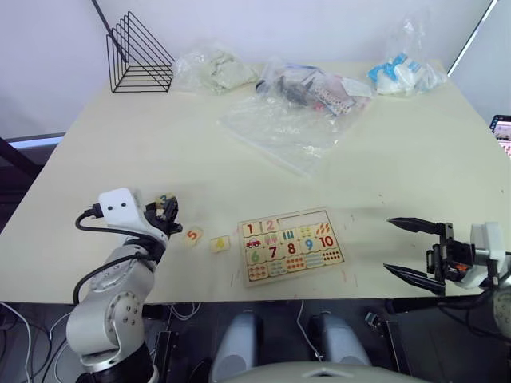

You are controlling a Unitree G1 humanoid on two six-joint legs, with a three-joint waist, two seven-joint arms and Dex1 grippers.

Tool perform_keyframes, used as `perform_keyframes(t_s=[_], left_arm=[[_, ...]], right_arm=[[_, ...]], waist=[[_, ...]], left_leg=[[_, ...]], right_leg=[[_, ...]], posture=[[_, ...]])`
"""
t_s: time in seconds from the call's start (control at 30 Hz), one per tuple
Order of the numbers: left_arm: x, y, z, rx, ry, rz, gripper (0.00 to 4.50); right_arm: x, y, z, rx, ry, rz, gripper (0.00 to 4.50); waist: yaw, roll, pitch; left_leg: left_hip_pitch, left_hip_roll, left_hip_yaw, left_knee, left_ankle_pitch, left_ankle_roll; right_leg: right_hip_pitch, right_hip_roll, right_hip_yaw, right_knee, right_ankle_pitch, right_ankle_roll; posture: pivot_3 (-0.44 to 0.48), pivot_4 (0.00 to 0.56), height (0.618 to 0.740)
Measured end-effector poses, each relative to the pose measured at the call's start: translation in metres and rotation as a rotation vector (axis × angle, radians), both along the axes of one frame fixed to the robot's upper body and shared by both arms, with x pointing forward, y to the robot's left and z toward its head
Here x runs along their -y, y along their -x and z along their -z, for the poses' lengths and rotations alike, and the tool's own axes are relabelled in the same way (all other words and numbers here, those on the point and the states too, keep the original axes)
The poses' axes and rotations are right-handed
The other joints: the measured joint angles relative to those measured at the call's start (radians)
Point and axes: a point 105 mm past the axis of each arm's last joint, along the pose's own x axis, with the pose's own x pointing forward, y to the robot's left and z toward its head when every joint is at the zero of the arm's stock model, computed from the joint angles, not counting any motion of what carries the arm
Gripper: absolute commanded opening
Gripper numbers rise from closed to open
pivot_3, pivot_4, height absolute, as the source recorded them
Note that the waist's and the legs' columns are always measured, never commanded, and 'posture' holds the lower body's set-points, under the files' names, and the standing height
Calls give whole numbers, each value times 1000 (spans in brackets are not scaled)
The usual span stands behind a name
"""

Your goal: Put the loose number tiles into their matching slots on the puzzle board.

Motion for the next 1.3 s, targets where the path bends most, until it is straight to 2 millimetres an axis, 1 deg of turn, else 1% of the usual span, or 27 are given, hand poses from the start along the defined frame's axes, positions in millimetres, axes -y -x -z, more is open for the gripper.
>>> perform_keyframes(t_s=[0.07, 0.17, 0.27, 0.3, 0.33, 0.47, 0.57, 0.9, 0.93, 0.97, 1.0, 1.03, 1.07, 1.1, 1.3], left_arm=[[-3, 6, 6, -20, 14, -86, 1521], [-4, 9, 13, -51, 15, -127, 1521], [1, 17, 26, -112, 28, -216, 1521], [2, 20, 31, -137, 36, -246, 1521], [0, 21, 32, -145, 33, -271, 1521], [-5, 24, 33, -160, 17, -315, 1521], [-6, 27, 38, -192, 13, -333, 1521], [-1, 27, 42, -212, 37, -306, 1521], [0, 26, 42, -209, 42, -298, 2541], [2, 26, 42, -207, 48, -290, 2902], [3, 25, 42, -205, 52, -283, 3445], [3, 25, 41, -204, 54, -280, 3532], [4, 25, 41, -204, 57, -276, 4256], [5, 24, 41, -200, 64, -268, 4460], [15, 21, 39, -173, 107, -194, 4460]], right_arm=[[1, 1, -1, -1, 10, -10, 4500], [1, 1, 0, -4, 13, -13, 4500], [3, 0, 1, -15, 11, -8, 4500], [4, -1, 2, -16, 9, -4, 4500], [5, -1, 3, -15, 9, -2, 4500], [4, -2, 2, -5, -1, 0, 4500], [4, -3, 0, 10, 0, -2, 4500], [5, -4, 2, 11, 4, -10, 4500], [5, -4, 1, 11, 5, -13, 4500], [5, -4, 1, 12, 5, -17, 4500], [5, -3, 1, 13, 7, -24, 4500], [5, -3, 1, 14, 7, -27, 4500], [4, -3, 1, 15, 7, -28, 4500], [4, -3, 1, 16, 8, -29, 4500], [4, -6, -1, 26, 10, -31, 4500]], waist=[[1, 0, 0], [3, -1, 0], [4, -1, 0], [5, -2, 0], [4, -2, 1], [4, -2, 1], [4, -2, 1], [4, -2, 1], [4, -2, 1], [4, -2, 1], [4, -2, 1], [4, -2, 1], [4, -2, 1], [4, -2, 1], [4, -2, 1]], left_leg=[[0, 0, 0, 0, 0, 0], [0, 0, 0, 0, 0, 0], [0, -1, 0, 0, 0, 0], [0, -1, 0, 0, 0, 0], [0, -1, 1, 0, 0, 0], [0, 0, 1, 0, 0, 0], [0, 0, 0, 0, 0, 0], [0, 0, 1, 0, 0, 0], [0, 0, 1, 0, 0, 0], [0, 0, 1, 0, 0, 0], [0, 0, 0, 0, 0, 0], [0, 0, 0, 0, 0, 0], [0, 0, 0, 0, 0, 0], [0, 0, 1, 0, 0, 0], [0, 0, 1, 0, 0, 0]], right_leg=[[0, 0, 0, 0, 0, 0], [0, 0, 0, 0, 0, 0], [0, 0, 0, -1, 0, 0], [0, 0, 0, -1, 0, 0], [0, 1, -1, -1, 0, 0], [0, 1, -1, -1, 0, 0], [0, 1, -1, -1, 0, 0], [1, 1, -1, -1, 0, 0], [0, 1, -1, -1, 0, 0], [0, 1, -1, -1, 0, 0], [0, 1, -1, -1, 0, 0], [1, 1, -1, -1, 0, 0], [0, 1, -1, -1, 0, 0], [0, 1, -1, -1, 0, 0], [0, 1, -1, -1, 0, 0]], posture=[[0, 150, 740], [0, 150, 740], [0, 150, 740], [0, 150, 740], [0, 150, 740], [0, 150, 740], [0, 150, 740], [0, 150, 740], [0, 150, 740], [0, 150, 740], [0, 150, 740], [0, 150, 740], [0, 150, 740], [0, 150, 740], [0, 150, 740]])
